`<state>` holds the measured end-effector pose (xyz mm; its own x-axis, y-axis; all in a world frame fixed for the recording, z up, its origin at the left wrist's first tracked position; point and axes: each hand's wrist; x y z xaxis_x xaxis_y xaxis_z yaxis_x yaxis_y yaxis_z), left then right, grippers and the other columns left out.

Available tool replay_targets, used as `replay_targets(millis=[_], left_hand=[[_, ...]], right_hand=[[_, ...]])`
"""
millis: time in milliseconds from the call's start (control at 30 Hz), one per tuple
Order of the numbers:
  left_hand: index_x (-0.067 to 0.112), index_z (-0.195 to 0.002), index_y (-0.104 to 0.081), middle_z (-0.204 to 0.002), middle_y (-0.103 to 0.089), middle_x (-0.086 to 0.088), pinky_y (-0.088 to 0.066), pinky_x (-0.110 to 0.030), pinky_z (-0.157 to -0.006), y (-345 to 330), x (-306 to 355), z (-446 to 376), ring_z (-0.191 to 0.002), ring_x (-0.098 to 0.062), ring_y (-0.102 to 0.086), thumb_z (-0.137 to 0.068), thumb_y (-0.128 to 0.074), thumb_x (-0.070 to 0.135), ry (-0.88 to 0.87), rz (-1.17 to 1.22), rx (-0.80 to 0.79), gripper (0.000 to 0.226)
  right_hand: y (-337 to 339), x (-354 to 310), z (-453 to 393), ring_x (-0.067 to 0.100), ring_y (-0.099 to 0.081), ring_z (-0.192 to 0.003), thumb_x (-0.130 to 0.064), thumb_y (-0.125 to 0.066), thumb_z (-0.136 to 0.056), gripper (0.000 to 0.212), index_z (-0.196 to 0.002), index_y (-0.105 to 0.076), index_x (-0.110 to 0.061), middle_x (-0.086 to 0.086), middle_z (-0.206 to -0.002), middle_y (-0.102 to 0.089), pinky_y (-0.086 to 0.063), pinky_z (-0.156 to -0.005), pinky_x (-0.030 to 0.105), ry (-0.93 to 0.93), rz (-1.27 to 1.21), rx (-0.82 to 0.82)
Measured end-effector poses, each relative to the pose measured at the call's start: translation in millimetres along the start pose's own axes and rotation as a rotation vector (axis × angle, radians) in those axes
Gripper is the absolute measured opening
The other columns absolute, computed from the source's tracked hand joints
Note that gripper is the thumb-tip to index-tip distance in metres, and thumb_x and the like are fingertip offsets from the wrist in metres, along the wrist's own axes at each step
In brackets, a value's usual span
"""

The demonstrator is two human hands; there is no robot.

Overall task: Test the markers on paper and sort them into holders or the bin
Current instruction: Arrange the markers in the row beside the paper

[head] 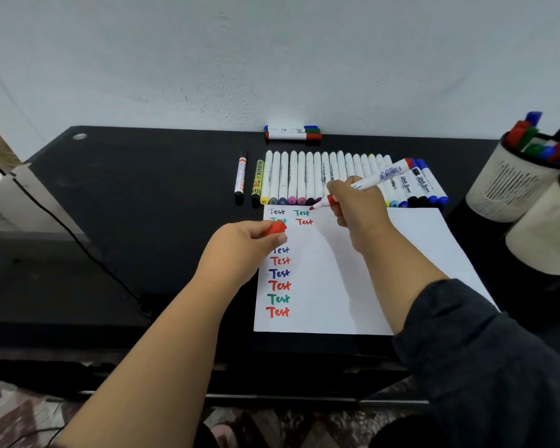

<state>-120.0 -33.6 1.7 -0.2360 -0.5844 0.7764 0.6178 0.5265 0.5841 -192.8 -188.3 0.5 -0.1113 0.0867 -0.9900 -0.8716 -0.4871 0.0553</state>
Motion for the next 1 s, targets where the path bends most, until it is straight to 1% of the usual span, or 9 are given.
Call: replay_targets(millis=[67, 133, 200, 267, 433, 533, 700, 867, 1000], left_hand=[[0.029, -0.125, -0.060, -0.116, -0.062, 0.011, -0.038, -0.025, -0.083, -1, 2, 4, -0.090, -0.002, -0.049, -0.085, -0.065, 0.037, 0.000, 0.105, -0.039, 0.041], [0.028, -0.118, -0.065, -0.094, -0.062, 0.020, -0.036, -0.021, -0.079, -1, 3, 9, -0.079, 0.004, -0.048, -0.082, -0.068, 0.036, -0.005, 0.196, -0.083, 0.037], [0.028, -0.114, -0.066, -0.082, -0.057, 0.024, -0.033, -0.015, -0.067, -1, 3, 12, -0.075, 0.007, -0.045, -0.080, -0.070, 0.036, -0.003, 0.237, -0.112, 0.035], [0.027, -0.113, -0.067, -0.082, -0.057, 0.023, -0.029, -0.012, -0.061, -2, 3, 15, -0.075, 0.006, -0.046, -0.079, -0.071, 0.035, -0.003, 0.248, -0.137, 0.035], [0.030, -0.103, -0.070, -0.090, -0.065, 0.018, -0.031, -0.013, -0.061, -5, 3, 21, -0.082, 0.002, -0.053, -0.078, -0.073, 0.034, -0.024, 0.271, -0.173, 0.026], [0.034, -0.097, -0.069, -0.081, -0.063, 0.023, -0.032, -0.013, -0.059, -7, 4, 22, -0.077, 0.003, -0.053, -0.078, -0.073, 0.032, -0.033, 0.276, -0.183, 0.019], [0.030, -0.109, -0.069, -0.084, -0.063, 0.021, -0.034, -0.015, -0.060, -7, 7, 24, -0.079, -0.002, -0.054, -0.079, -0.071, 0.032, -0.062, 0.261, -0.176, 0.029], [0.026, -0.119, -0.064, -0.098, -0.065, 0.010, -0.041, -0.018, -0.063, -5, 6, 27, -0.086, -0.010, -0.059, -0.081, -0.070, 0.031, -0.063, 0.204, -0.159, 0.039], [0.028, -0.118, -0.065, -0.089, -0.064, 0.014, -0.043, -0.018, -0.061, -2, 6, 26, -0.083, -0.009, -0.060, -0.082, -0.069, 0.030, -0.067, 0.180, -0.113, 0.036]], right_hand=[[3, -5, 10, 0.007, -0.035, -0.041, -0.009, -0.057, -0.086, 0.031, -0.061, -0.041, -0.017, -0.004, -0.048, -0.042, -0.031, -0.042, 0.018, 0.018, -0.072, -0.031], [6, -9, 22, 0.005, -0.033, -0.037, -0.009, -0.058, -0.087, 0.032, -0.062, -0.040, -0.017, -0.005, -0.045, -0.041, -0.029, -0.039, 0.018, 0.022, -0.130, -0.050], [9, -11, 33, 0.005, -0.033, -0.036, -0.008, -0.057, -0.087, 0.032, -0.062, -0.039, -0.017, -0.006, -0.044, -0.041, -0.028, -0.040, 0.017, 0.026, -0.156, -0.052], [12, -11, 41, 0.005, -0.032, -0.037, -0.006, -0.056, -0.086, 0.032, -0.061, -0.039, -0.017, -0.005, -0.046, -0.040, -0.025, -0.042, 0.018, 0.041, -0.168, -0.053], [13, -10, 52, 0.006, -0.034, -0.039, -0.006, -0.054, -0.087, 0.028, -0.064, -0.041, -0.015, -0.009, -0.040, -0.040, -0.028, -0.041, 0.018, 0.081, -0.095, -0.082], [12, -6, 53, 0.009, -0.035, -0.043, -0.007, -0.056, -0.086, 0.031, -0.061, -0.039, -0.016, -0.008, -0.040, -0.041, -0.029, -0.043, 0.020, 0.087, -0.041, -0.100], [6, 0, 55, 0.011, -0.032, -0.046, -0.006, -0.059, -0.083, 0.034, -0.058, -0.038, -0.017, -0.006, -0.043, -0.042, -0.028, -0.046, 0.023, 0.080, 0.010, -0.157], [4, 3, 57, 0.007, -0.035, -0.043, -0.015, -0.068, -0.084, 0.028, -0.071, -0.044, -0.017, -0.006, -0.049, -0.047, -0.031, -0.044, 0.022, 0.056, -0.015, -0.205], [8, -1, 60, 0.008, -0.032, -0.043, -0.027, -0.066, -0.087, 0.024, -0.076, -0.050, -0.014, -0.002, -0.050, -0.044, -0.029, -0.045, 0.022, 0.017, -0.078, -0.254]])
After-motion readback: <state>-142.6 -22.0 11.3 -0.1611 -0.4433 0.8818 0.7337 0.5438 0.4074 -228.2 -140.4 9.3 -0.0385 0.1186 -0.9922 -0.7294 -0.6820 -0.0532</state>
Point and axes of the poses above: each hand's wrist, its own z-axis away from the middle knuckle, its own y-axis out of the back of the hand, x = y × z
